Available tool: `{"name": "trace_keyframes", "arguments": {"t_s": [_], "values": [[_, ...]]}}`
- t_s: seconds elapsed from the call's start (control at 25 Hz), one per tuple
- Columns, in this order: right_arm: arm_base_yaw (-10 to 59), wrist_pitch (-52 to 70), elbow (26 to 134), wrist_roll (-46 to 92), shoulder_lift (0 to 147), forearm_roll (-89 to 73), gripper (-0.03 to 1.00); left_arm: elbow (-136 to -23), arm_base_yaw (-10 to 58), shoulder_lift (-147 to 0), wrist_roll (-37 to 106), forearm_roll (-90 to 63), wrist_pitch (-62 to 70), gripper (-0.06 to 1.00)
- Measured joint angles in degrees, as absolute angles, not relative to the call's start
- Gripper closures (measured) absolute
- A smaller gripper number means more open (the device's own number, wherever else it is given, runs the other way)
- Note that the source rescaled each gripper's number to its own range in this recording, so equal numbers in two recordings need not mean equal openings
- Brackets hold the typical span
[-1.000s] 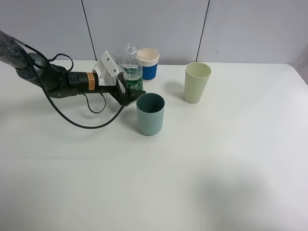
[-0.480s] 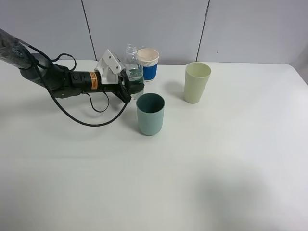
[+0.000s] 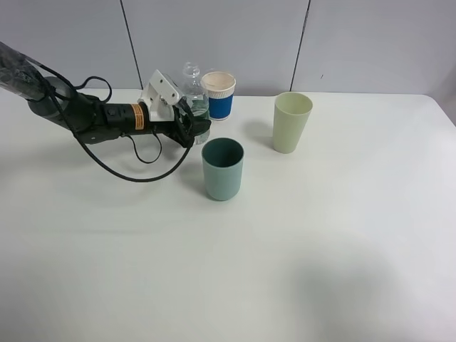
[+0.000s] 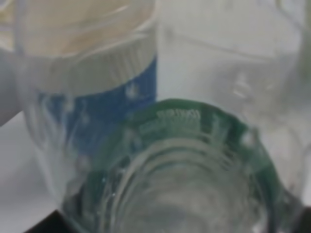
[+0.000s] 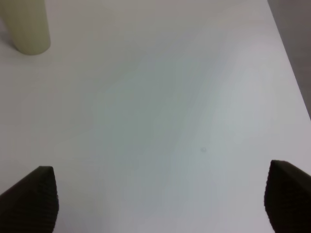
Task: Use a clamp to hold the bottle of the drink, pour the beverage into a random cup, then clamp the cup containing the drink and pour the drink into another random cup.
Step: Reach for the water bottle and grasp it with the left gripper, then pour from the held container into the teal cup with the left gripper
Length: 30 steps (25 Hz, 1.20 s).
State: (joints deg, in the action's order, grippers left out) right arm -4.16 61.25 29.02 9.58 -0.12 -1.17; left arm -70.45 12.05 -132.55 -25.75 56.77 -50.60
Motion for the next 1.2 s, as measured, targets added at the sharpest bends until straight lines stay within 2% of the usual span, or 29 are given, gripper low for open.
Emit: {"name": "trace_keyframes", "arguments": {"t_s": [0.32, 0.68, 0.88, 1.2], "values": [[-4.2, 61.3, 29.0, 9.6, -0.1, -1.2, 0.42, -61.5, 12.0, -123.8, -24.0, 48.3, -47.2, 0.94], [-4.2, 61.3, 29.0, 9.6, -0.1, -1.2, 0.42, -50.4, 12.0, -111.6, -11.7, 31.8, -40.9, 0.94], [-4.2, 61.3, 29.0, 9.6, -0.1, -1.2, 0.42, -46.3, 14.2, -106.1, 0.9, 18.6, -35.9, 0.94], [-4.2, 61.3, 29.0, 9.6, -0.1, -1.2, 0.42, -43.2, 22.8, -102.1, 26.9, -6.9, -31.6, 0.94]]}}
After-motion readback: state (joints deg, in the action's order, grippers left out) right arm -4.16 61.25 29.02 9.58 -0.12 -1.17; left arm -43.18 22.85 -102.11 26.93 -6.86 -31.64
